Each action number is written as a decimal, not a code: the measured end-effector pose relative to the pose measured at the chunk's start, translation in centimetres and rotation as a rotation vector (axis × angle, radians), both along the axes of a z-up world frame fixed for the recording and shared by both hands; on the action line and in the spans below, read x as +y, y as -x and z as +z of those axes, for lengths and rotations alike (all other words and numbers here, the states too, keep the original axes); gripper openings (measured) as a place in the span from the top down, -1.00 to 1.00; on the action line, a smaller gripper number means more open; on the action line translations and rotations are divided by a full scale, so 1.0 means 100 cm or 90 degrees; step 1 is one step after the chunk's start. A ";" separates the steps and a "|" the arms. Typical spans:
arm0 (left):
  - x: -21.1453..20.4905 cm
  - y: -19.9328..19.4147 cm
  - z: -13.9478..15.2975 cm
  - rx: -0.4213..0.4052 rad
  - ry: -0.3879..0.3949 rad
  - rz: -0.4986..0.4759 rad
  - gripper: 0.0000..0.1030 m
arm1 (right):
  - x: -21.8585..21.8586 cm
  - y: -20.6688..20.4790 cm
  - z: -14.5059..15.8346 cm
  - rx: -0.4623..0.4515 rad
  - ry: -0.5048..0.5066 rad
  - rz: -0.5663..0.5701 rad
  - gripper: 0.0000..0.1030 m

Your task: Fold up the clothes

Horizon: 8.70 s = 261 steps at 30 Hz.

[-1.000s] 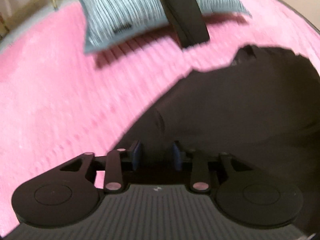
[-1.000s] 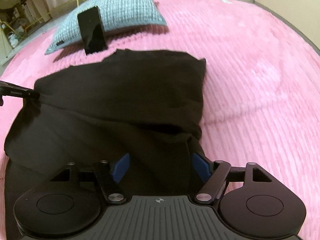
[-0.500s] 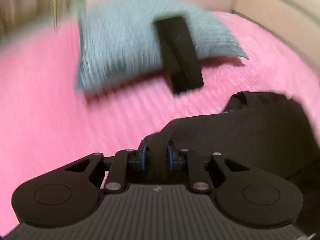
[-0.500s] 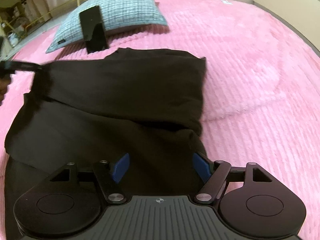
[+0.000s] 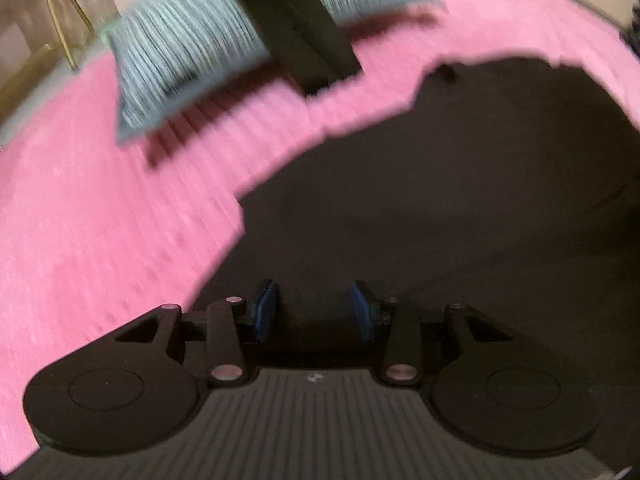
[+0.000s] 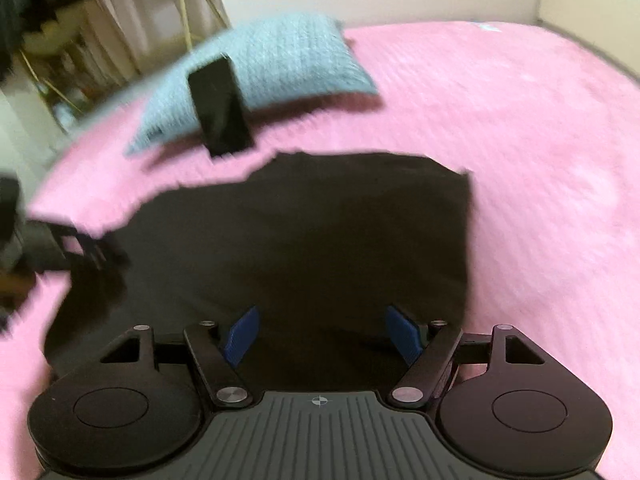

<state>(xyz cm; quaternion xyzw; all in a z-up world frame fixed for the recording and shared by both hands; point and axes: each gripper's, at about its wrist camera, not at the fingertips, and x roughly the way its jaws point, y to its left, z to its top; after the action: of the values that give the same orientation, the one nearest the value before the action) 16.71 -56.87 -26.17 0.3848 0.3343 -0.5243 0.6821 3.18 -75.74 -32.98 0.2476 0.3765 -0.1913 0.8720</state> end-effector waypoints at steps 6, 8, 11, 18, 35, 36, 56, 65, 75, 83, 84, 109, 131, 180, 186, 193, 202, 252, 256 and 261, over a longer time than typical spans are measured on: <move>0.010 0.009 0.017 -0.025 0.029 0.011 0.23 | -0.041 0.019 -0.038 -0.008 -0.131 -0.114 -0.41; 0.025 0.023 0.029 -0.022 0.040 0.009 0.22 | -0.035 0.035 -0.033 -0.001 -0.124 -0.110 -0.41; 0.058 0.060 0.039 -0.006 0.040 -0.004 0.22 | -0.016 0.057 -0.022 0.043 -0.090 -0.105 -0.42; 0.155 0.187 0.014 0.072 -0.048 -0.150 0.19 | 0.060 0.127 -0.026 0.123 -0.100 -0.057 -0.42; 0.277 0.297 0.003 0.000 -0.127 -0.119 0.10 | 0.159 0.222 -0.049 0.332 0.013 0.185 -0.99; 0.280 0.304 0.003 -0.015 -0.140 -0.116 0.10 | 0.160 0.224 -0.049 0.333 0.023 0.214 -0.99; 0.361 0.388 -0.019 -0.217 -0.180 -0.298 0.01 | 0.252 0.274 -0.018 0.218 0.182 0.355 -0.99; 0.377 0.372 -0.034 -0.274 -0.193 -0.399 0.69 | 0.295 0.270 -0.030 0.204 0.277 0.446 -0.99; 0.351 0.313 0.041 -0.056 -0.102 -0.144 0.88 | 0.368 0.258 -0.047 0.096 0.433 0.618 -0.99; 0.349 0.300 0.061 -0.030 -0.092 -0.109 0.88 | 0.346 0.262 -0.075 0.147 0.547 0.581 -0.58; 0.352 0.307 0.061 -0.034 -0.096 -0.115 0.88 | 0.334 0.268 -0.077 0.166 0.557 0.569 -0.51; 0.391 0.368 0.082 -0.063 -0.176 -0.226 0.94 | 0.265 0.357 -0.008 0.321 0.475 0.666 0.97; 0.360 0.348 0.184 -0.117 -0.148 -0.189 0.94 | 0.227 0.351 0.114 0.268 0.389 0.689 0.97; 0.068 -0.006 0.021 -0.083 -0.157 -0.034 0.57 | -0.065 0.008 0.005 0.256 0.194 0.234 -0.48; 0.096 0.003 0.039 -0.085 -0.147 -0.014 0.57 | -0.072 0.037 0.020 0.177 0.089 0.132 -0.48; 0.105 0.042 0.024 -0.067 -0.173 -0.056 0.58 | -0.127 0.035 0.038 0.077 -0.096 0.071 -0.48; 0.106 0.030 0.031 -0.018 -0.137 0.058 0.57 | -0.139 0.046 0.077 0.045 -0.079 0.003 -0.48; 0.229 0.175 0.043 0.073 -0.204 -0.014 0.77 | 0.095 0.177 0.029 0.153 -0.176 0.179 0.01; 0.242 0.186 0.023 0.052 -0.266 -0.069 0.77 | 0.103 0.187 0.014 0.175 -0.161 0.193 0.01; 0.256 0.190 0.032 0.026 -0.244 -0.123 0.66 | 0.114 0.187 0.026 0.231 -0.090 0.205 0.00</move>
<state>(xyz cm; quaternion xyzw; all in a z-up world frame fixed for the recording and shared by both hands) -2.33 -31.28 -23.02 0.5270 0.4033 -0.5216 0.5363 -15.55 -64.34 -30.41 0.2065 0.5741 -0.0641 0.7897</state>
